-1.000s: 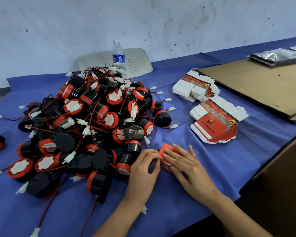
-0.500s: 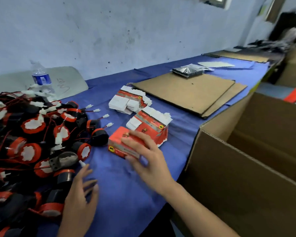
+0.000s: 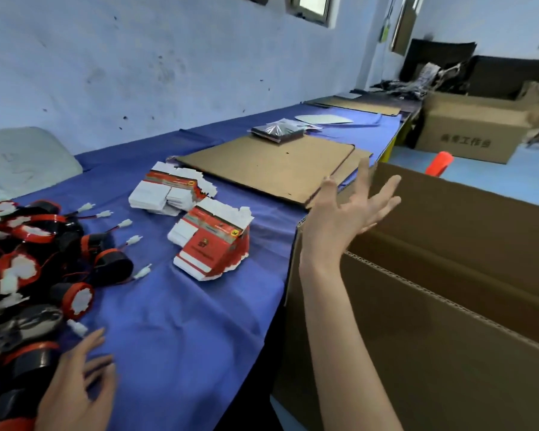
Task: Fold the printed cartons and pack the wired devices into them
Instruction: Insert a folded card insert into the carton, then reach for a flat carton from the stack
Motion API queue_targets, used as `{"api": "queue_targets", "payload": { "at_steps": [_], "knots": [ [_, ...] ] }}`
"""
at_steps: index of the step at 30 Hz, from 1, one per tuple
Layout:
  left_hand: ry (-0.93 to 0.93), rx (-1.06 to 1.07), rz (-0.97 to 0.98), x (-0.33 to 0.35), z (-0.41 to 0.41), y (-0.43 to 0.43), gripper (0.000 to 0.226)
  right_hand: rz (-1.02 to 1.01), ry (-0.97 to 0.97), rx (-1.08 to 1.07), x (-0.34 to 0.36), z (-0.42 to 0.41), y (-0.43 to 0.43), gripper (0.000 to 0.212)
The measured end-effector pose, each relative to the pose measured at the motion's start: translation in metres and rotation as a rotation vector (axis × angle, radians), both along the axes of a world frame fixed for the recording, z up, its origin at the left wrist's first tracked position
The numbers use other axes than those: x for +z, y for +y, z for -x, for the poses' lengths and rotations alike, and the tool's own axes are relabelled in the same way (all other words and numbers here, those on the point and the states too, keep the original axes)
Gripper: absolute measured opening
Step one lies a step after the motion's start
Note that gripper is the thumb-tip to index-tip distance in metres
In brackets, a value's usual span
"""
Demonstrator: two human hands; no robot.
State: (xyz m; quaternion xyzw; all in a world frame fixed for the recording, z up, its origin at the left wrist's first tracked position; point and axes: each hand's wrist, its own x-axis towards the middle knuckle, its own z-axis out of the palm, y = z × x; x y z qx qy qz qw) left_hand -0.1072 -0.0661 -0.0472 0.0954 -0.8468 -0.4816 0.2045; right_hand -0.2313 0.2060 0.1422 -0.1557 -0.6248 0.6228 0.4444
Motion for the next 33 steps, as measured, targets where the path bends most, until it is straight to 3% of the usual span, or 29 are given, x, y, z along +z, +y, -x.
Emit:
{"api": "queue_targets", "payload": {
  "at_steps": [2, 5, 8, 10, 12, 15, 18, 31, 33],
  "knots": [
    [0.047, 0.014, -0.112, 0.008, -0.001, 0.009, 0.051, -0.067, 0.079, 0.031, -0.007, 0.007, -0.014, 0.051],
    [0.139, 0.105, 0.062, 0.007, 0.004, 0.015, 0.039, -0.291, 0.056, 0.217, -0.023, 0.035, -0.042, 0.047],
    [0.079, 0.096, 0.087, 0.007, -0.001, 0.015, 0.044, -0.749, -0.463, 0.550, -0.068, 0.072, -0.073, 0.069],
    [0.060, 0.097, 0.069, 0.011, -0.002, 0.017, 0.041, -0.869, -0.718, 0.645, -0.104, 0.087, -0.083, 0.088],
    [0.045, 0.082, 0.058, 0.016, -0.004, 0.019, 0.040, -0.819, -0.701, 0.642, -0.133, 0.092, -0.089, 0.102],
    [0.031, 0.076, 0.063, 0.020, -0.007, 0.020, 0.039, -0.437, -0.481, 0.550, -0.158, 0.087, -0.096, 0.116],
    [0.031, 0.092, 0.075, 0.020, -0.010, 0.017, 0.040, -0.248, -0.447, 0.476, -0.160, 0.089, -0.101, 0.108],
    [0.016, 0.078, 0.071, 0.010, -0.009, 0.011, 0.052, -0.522, -0.411, 0.401, -0.170, 0.090, -0.110, 0.077],
    [0.002, 0.073, 0.073, 0.011, -0.011, 0.012, 0.049, -0.449, -0.391, 0.418, -0.170, 0.090, -0.109, 0.078]
  ]
}}
